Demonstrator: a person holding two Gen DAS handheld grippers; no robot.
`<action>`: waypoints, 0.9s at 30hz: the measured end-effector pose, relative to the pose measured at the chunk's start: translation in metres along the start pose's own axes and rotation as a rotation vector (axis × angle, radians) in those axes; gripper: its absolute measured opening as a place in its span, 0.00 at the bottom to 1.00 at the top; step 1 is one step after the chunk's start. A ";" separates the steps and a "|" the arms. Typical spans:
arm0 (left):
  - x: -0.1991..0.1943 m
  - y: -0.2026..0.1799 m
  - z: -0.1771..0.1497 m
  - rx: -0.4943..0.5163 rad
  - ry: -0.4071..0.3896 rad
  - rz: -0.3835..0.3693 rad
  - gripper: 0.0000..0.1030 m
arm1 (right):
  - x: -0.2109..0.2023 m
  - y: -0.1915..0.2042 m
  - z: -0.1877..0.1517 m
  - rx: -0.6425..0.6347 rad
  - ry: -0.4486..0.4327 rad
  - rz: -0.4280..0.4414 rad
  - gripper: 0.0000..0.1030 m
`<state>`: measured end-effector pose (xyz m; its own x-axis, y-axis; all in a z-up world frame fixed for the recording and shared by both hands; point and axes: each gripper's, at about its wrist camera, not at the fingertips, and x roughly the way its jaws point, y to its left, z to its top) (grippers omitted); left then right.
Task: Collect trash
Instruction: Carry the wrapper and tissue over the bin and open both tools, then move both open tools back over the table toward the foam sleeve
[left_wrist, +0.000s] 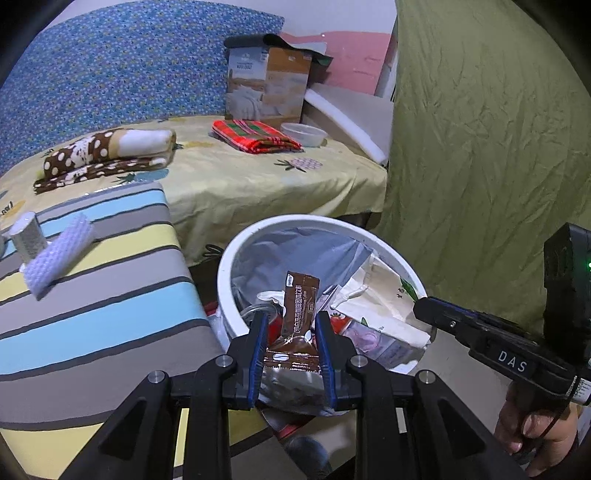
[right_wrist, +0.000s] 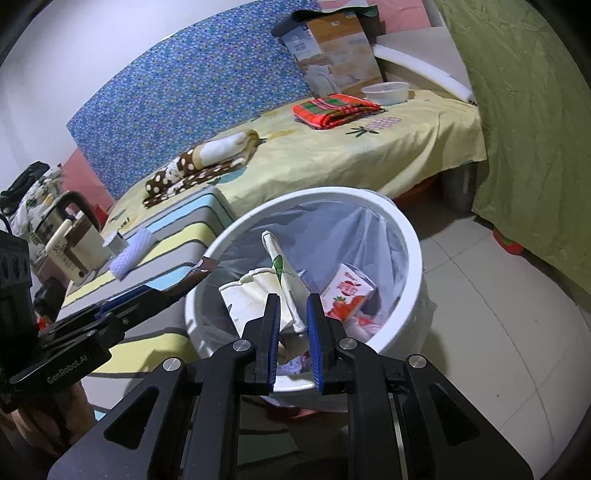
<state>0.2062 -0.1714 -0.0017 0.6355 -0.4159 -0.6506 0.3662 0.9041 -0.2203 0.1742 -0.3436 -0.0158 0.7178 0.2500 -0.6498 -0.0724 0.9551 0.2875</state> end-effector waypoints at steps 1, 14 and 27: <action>0.004 -0.001 -0.001 0.002 0.005 -0.003 0.26 | 0.001 -0.002 0.000 0.002 0.002 -0.004 0.16; 0.024 -0.007 0.003 0.021 0.026 -0.040 0.26 | 0.011 -0.018 0.000 0.040 0.051 -0.031 0.18; -0.020 0.010 -0.002 -0.028 -0.010 -0.026 0.26 | -0.012 0.004 0.000 0.009 0.012 0.013 0.31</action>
<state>0.1963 -0.1539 0.0077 0.6331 -0.4399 -0.6370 0.3636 0.8954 -0.2570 0.1650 -0.3424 -0.0068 0.7082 0.2647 -0.6545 -0.0759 0.9502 0.3022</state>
